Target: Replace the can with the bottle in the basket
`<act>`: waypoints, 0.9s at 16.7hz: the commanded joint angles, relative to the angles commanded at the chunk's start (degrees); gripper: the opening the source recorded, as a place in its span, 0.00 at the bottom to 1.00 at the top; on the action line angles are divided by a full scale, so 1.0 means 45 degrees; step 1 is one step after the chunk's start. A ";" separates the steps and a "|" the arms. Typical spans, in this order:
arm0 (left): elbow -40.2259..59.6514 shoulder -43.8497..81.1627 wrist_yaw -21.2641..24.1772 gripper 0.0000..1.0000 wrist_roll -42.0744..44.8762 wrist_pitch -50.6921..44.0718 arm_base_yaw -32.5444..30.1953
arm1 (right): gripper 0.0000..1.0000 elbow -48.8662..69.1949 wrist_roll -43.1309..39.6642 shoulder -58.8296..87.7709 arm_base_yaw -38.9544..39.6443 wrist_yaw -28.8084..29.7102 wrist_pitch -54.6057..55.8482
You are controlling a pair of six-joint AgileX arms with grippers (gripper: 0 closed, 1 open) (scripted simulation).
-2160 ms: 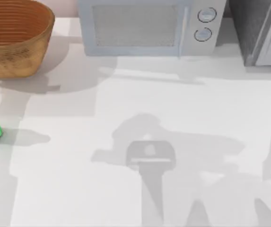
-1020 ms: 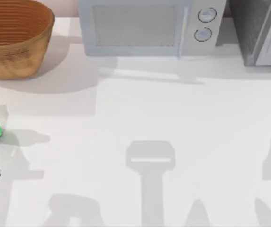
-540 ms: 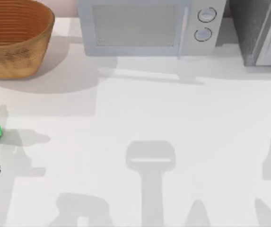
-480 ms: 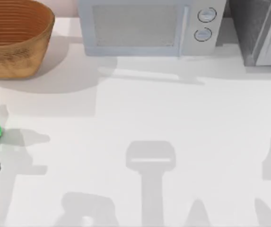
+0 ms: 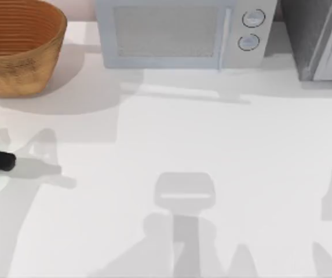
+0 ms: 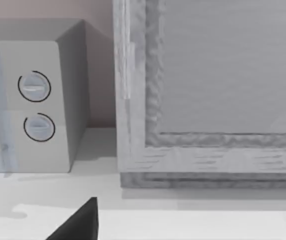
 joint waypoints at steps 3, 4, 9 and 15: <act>0.0771 0.2026 0.0653 0.00 0.0034 0.1103 -0.0299 | 1.00 0.0000 0.0000 0.0000 0.0000 0.0000 0.0000; 0.1010 0.2677 0.0862 0.00 0.0045 0.1454 -0.0396 | 1.00 0.0000 0.0000 0.0000 0.0000 0.0000 0.0000; 0.2166 0.5751 0.1931 0.00 0.0101 0.3181 -0.0916 | 1.00 0.0000 0.0000 0.0000 0.0000 0.0000 0.0000; 0.3451 0.8987 0.3221 0.00 0.0097 0.5170 -0.1530 | 1.00 0.0000 0.0000 0.0000 0.0000 0.0000 0.0000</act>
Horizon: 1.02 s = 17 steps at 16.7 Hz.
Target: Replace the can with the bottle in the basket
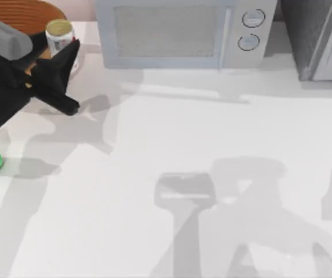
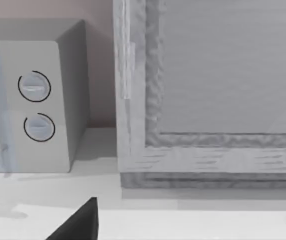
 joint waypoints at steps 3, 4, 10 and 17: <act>0.0554 0.1505 0.0627 0.00 -0.0016 0.0902 -0.0251 | 1.00 0.0000 0.0000 0.0000 0.0000 0.0000 0.0000; 0.0735 0.1992 0.0839 0.00 -0.0017 0.1197 -0.0332 | 1.00 0.0000 0.0000 0.0000 0.0000 0.0000 0.0000; 0.1818 0.4660 0.2264 0.00 0.0054 0.2905 -0.0855 | 1.00 0.0000 0.0000 0.0000 0.0000 0.0000 0.0000; 0.2991 0.7597 0.4066 0.00 -0.0015 0.4612 -0.1413 | 1.00 0.0000 0.0000 0.0000 0.0000 0.0000 0.0000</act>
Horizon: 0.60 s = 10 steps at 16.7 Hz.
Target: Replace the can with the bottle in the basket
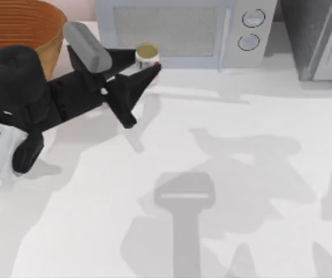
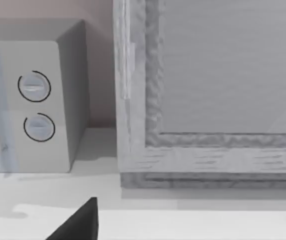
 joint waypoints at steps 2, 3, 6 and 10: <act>0.0325 0.0834 0.0531 0.00 -0.0040 0.0426 -0.0148 | 1.00 0.0000 0.0000 0.0000 0.0000 0.0000 0.0000; 0.0489 0.1251 0.0799 0.00 -0.0060 0.0633 -0.0222 | 1.00 0.0000 0.0000 0.0000 0.0000 0.0000 0.0000; 0.1033 0.2464 0.1617 0.00 -0.0066 0.1255 -0.0444 | 1.00 0.0000 0.0000 0.0000 0.0000 0.0000 0.0000; 0.1849 0.4032 0.2700 0.00 -0.0017 0.2085 -0.0721 | 1.00 0.0000 0.0000 0.0000 0.0000 0.0000 0.0000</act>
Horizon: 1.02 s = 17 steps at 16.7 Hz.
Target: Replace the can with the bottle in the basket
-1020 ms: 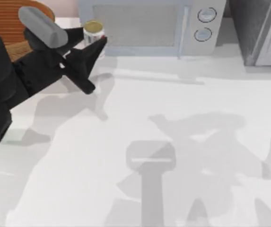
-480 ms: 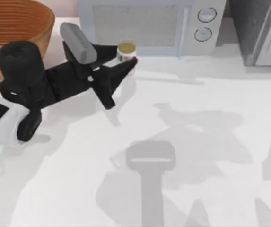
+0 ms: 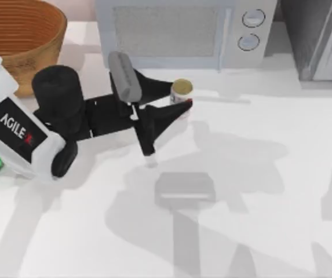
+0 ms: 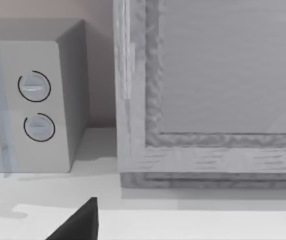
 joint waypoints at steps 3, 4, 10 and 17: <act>0.0646 0.1244 0.0806 0.00 0.0016 0.0615 -0.0194 | 1.00 0.0000 0.0000 0.0000 0.0000 0.0000 0.0000; 0.0872 0.1680 0.1085 0.00 0.0009 0.0807 -0.0261 | 1.00 0.0000 0.0000 0.0000 0.0000 0.0000 0.0000; 0.2215 0.3959 0.2739 0.00 -0.0070 0.1609 -0.0622 | 1.00 0.0000 0.0000 0.0000 0.0000 0.0000 0.0000; 0.2516 0.4334 0.3097 0.00 -0.0079 0.1700 -0.0692 | 1.00 0.0000 0.0000 0.0000 0.0000 0.0000 0.0000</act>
